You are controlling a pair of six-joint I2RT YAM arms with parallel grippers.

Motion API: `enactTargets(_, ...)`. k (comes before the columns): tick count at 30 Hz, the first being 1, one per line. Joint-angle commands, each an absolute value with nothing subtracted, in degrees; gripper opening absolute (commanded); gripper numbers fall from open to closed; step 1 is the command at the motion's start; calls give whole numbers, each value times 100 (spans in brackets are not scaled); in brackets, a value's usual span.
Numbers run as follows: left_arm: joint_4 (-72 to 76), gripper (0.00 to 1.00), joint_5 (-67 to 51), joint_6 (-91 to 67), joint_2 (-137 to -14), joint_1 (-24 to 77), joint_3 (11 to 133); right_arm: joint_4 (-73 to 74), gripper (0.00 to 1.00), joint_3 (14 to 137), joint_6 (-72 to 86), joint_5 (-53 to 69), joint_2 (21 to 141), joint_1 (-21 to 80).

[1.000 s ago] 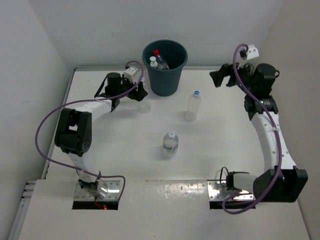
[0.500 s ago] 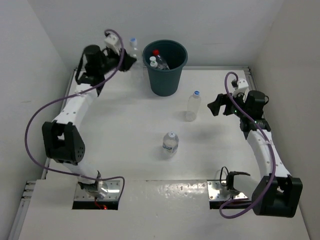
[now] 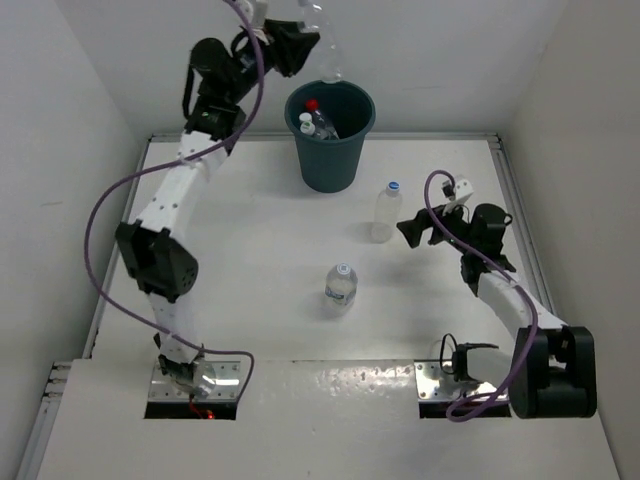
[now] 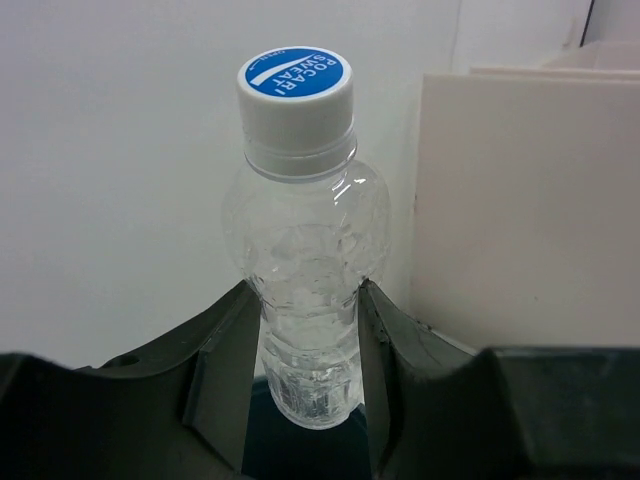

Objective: Put the plastic bottles in the bin

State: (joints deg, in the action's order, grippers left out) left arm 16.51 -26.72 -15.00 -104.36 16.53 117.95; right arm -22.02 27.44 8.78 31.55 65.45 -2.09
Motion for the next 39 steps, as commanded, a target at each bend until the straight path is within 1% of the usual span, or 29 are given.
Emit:
enactTargets(1, 1775, 17, -2399, -2170, -11318, 1828, 12251, -3374, 99, 2733, 712, 3148, 6723, -53)
enactTargets(3, 1951, 16, -2347, -2390, -11757, 1880, 12427, -3480, 99, 2725, 616, 3051, 6916, 156)
enactTargets(5, 1951, 15, -2154, -2338, -11926, 1960, 12428, -3735, 99, 2733, 519, 2962, 7048, 237)
enactTargets(7, 1951, 17, -2153, -2102, -12119, 2091, 12428, -3945, 99, 2768, 519, 2962, 7250, 342)
enactTargets(8, 1899, 24, -2084, -2031, -12181, 2092, 12428, -3972, 99, 2777, 458, 2892, 7347, 378)
enactTargets(9, 1803, 38, -2013, -2030, -12251, 2092, 12428, -4086, 99, 2812, 440, 2866, 7409, 500)
enactTargets(10, 1750, 65, -2013, -1978, -12313, 2092, 12428, -4200, 99, 2830, 370, 2822, 7601, 553)
enactTargets(13, 1564, 99, -1680, -2109, -12288, 2013, 12428, -4578, 99, 2777, 202, 2488, 7900, 703)
enactTargets(18, 1319, 99, -1923, -2109, -11621, 1636, 12103, -5273, 99, 2856, 36, 2049, 8383, 852)
enactTargets(19, 1197, 99, -1977, -2040, -11289, 1583, 12007, -5421, 99, 2874, 53, 2039, 8437, 870)
enactTargets(22, 1029, 99, -2091, -1890, -10681, 1337, 11393, -5747, 99, 3023, 79, 2074, 8745, 932)
enactTargets(24, 959, 99, -2092, -1750, -10039, 1144, 10795, -5957, 99, 3172, 79, 2118, 9026, 958)
enactTargets(26, 853, 99, -2092, -1688, -9435, 994, 10225, -6064, 95, 3278, 53, 2092, 9262, 1010)
enactTargets(27, 783, 99, -2092, -1688, -9231, 845, 10022, -6273, 91, 3331, 53, 2074, 9316, 1011)
enactTargets(28, 782, 99, -2092, -1688, -9037, 757, 9837, -6354, 78, 3348, 61, 1970, 9377, 1011)
enactTargets(30, 650, 99, -2092, -1609, -8520, 529, 9294, -6660, 63, 3392, 70, 1908, 9501, 1028)
enactTargets(31, 563, 99, -2092, -1608, -8360, 466, 9116, -6723, 42, 3393, 114, 1907, 9510, 1028)
enactTargets(32, 510, 99, -2031, -1530, -8210, 405, 8940, -6802, 33, 3393, 114, 1925, 9484, 1011)
enactTargets(33, 440, 99, -2030, -1529, -8078, 282, 8608, -6846, 27, 3401, 106, 1925, 9396, 1011)
enactTargets(34, 439, 99, -2030, -1468, -7842, 229, 8448, -6847, 17, 3384, 105, 1934, 9335, 1011)
enactTargets(36, 387, 99, -2030, -1416, -7647, 123, 7999, -6829, 10, 3314, 184, 1934, 9158, 1011)
enactTargets(37, 387, 99, -2030, -1415, -7559, 27, 7868, -6725, 8, 3279, 219, 1942, 8784, 1002)
enactTargets(38, 387, 99, -2030, -1415, -7411, 26, 7744, -6671, 7, 3270, 342, 1934, 8650, 1002)
enactTargets(39, 387, 99, -2030, -1415, -7348, -35, 7526, -6610, 5, 3296, 404, 1942, 8187, 1011)
